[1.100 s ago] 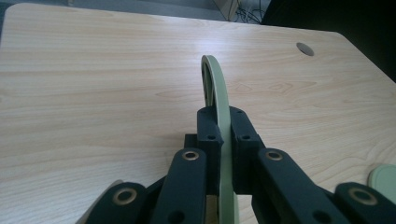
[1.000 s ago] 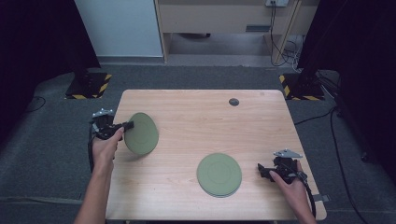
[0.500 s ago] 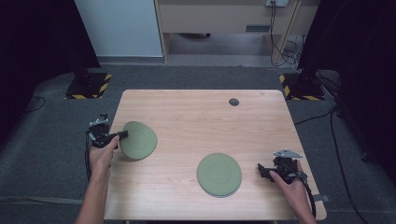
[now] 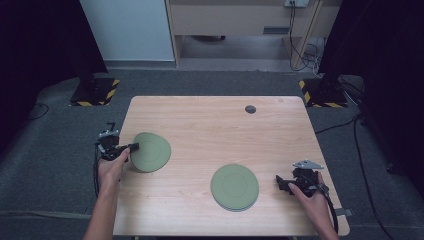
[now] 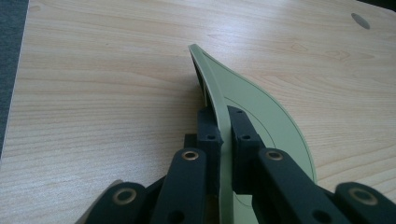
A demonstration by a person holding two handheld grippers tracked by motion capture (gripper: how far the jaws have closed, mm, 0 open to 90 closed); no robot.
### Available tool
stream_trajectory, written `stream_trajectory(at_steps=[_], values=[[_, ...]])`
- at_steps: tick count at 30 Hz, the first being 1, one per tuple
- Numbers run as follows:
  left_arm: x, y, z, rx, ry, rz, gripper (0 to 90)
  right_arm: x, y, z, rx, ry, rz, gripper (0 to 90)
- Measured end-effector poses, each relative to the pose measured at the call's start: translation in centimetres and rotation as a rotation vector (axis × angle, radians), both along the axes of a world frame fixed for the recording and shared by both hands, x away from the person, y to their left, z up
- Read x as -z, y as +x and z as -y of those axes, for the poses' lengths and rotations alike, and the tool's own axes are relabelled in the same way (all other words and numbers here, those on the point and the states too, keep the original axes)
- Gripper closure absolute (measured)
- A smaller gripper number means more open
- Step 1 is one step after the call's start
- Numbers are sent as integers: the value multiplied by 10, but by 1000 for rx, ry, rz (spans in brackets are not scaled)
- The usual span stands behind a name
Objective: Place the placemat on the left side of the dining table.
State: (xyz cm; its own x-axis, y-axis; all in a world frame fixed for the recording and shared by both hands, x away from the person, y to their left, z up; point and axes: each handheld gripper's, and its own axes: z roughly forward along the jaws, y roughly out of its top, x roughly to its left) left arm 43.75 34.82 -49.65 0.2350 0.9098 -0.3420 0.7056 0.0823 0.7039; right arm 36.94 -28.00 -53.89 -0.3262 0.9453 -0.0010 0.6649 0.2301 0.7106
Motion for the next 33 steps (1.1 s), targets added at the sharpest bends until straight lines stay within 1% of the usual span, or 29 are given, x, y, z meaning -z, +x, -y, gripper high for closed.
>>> stream_trajectory(at_steps=[5,7,14,20,24,33], values=[[3,2,-1,-4,9,-10,850,0,0,0,-1,-1,0,24],[5,3,-4,-5,-2,-17,848,0,0,0,-1,-1,0,24],[12,4,-8,-9,-10,-29,844,0,0,0,-1,1,-1,24],[17,4,-11,-13,-30,-34,835,0,-1,-1,1,2,-2,24],[19,4,-11,-19,-25,-37,826,0,-1,-2,-1,0,1,24],[19,4,-12,-23,-16,-31,792,0,-1,-2,-1,1,1,24]])
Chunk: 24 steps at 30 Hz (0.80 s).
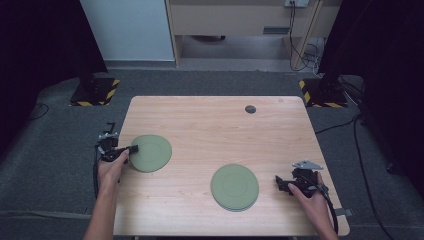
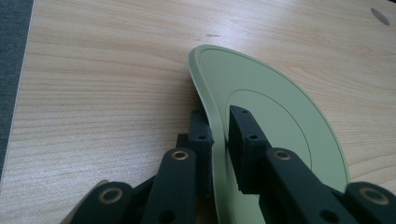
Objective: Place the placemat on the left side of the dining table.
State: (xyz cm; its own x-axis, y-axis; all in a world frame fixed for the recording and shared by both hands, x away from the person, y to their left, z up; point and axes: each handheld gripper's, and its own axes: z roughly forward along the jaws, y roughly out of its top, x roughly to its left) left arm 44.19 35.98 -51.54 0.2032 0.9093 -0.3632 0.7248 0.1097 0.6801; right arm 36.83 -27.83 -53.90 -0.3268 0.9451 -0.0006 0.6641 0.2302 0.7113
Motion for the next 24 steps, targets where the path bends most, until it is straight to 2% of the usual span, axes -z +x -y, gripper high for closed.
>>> stream_trajectory(at_steps=[3,7,11,13,15,18,24], values=[[0,0,0,-3,14,2,765,0,0,0,0,0,0,24],[0,0,3,-2,63,5,701,0,0,0,0,0,0,24],[0,0,6,-11,152,13,565,0,0,0,0,0,0,24],[-1,0,8,-21,180,27,455,0,0,0,0,0,0,24],[-2,0,9,-23,180,48,377,0,0,0,0,0,0,24],[-5,-1,12,-18,201,68,305,0,0,0,0,0,0,24],[-6,-1,23,24,222,70,192,0,0,0,0,0,0,24]])
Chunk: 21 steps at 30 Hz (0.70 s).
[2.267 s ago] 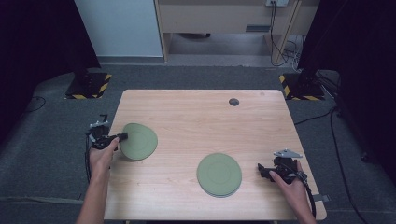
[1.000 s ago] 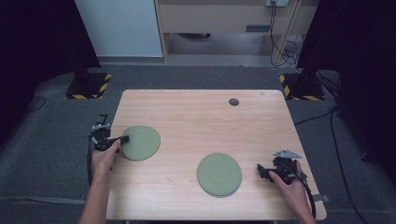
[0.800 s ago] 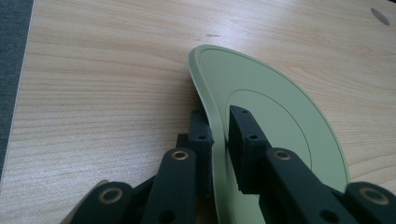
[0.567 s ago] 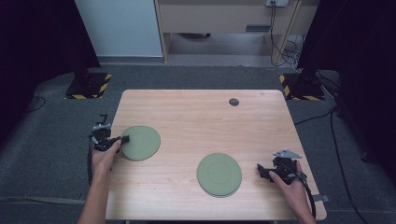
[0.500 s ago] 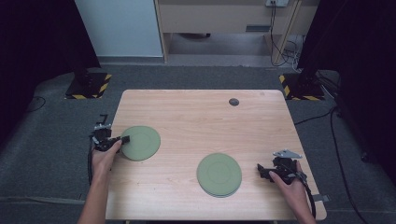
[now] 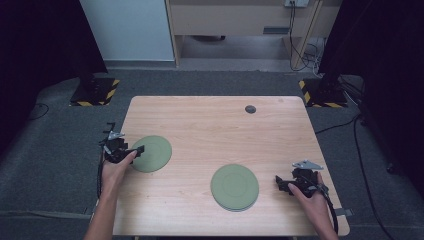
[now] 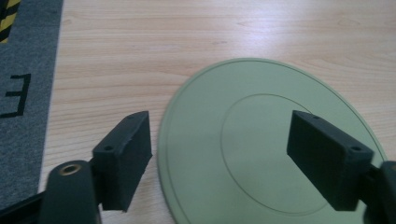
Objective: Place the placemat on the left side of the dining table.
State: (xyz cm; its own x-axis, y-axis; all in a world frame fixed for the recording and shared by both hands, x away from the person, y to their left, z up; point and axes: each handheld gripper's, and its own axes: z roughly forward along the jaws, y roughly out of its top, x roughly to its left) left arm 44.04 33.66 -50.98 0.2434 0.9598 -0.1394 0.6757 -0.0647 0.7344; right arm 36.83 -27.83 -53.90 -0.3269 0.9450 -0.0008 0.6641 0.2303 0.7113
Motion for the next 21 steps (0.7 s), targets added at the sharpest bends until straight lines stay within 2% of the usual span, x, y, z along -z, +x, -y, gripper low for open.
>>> stream_trajectory(at_steps=[5,10,13,16,21], values=[[-3,-2,15,33,23,9,128,0,0,0,0,0,0,24],[-7,-5,31,74,15,21,91,0,0,0,-2,0,0,24],[-9,-8,40,95,36,39,74,0,0,0,0,0,0,24],[-13,-12,49,118,34,59,63,0,0,0,0,0,0,24],[-18,-19,66,167,24,65,56,0,0,0,0,0,0,24]])
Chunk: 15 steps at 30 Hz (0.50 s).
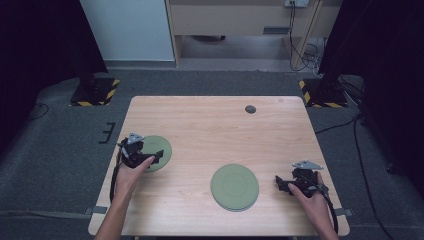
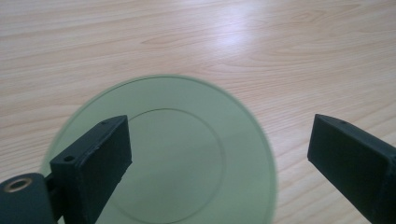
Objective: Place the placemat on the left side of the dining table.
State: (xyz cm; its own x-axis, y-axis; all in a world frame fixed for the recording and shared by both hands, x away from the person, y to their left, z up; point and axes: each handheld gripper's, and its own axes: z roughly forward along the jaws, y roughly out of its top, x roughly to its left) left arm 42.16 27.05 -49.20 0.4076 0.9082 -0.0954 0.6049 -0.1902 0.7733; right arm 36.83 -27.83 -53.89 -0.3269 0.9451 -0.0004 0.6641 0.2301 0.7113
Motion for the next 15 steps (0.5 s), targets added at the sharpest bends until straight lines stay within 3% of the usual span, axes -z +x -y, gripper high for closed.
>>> stream_trajectory(at_steps=[9,15], values=[[-3,-8,27,86,-2,2,45,0,0,0,-1,1,0,25],[-4,-14,41,114,-3,8,39,0,0,0,-1,1,-1,26]])
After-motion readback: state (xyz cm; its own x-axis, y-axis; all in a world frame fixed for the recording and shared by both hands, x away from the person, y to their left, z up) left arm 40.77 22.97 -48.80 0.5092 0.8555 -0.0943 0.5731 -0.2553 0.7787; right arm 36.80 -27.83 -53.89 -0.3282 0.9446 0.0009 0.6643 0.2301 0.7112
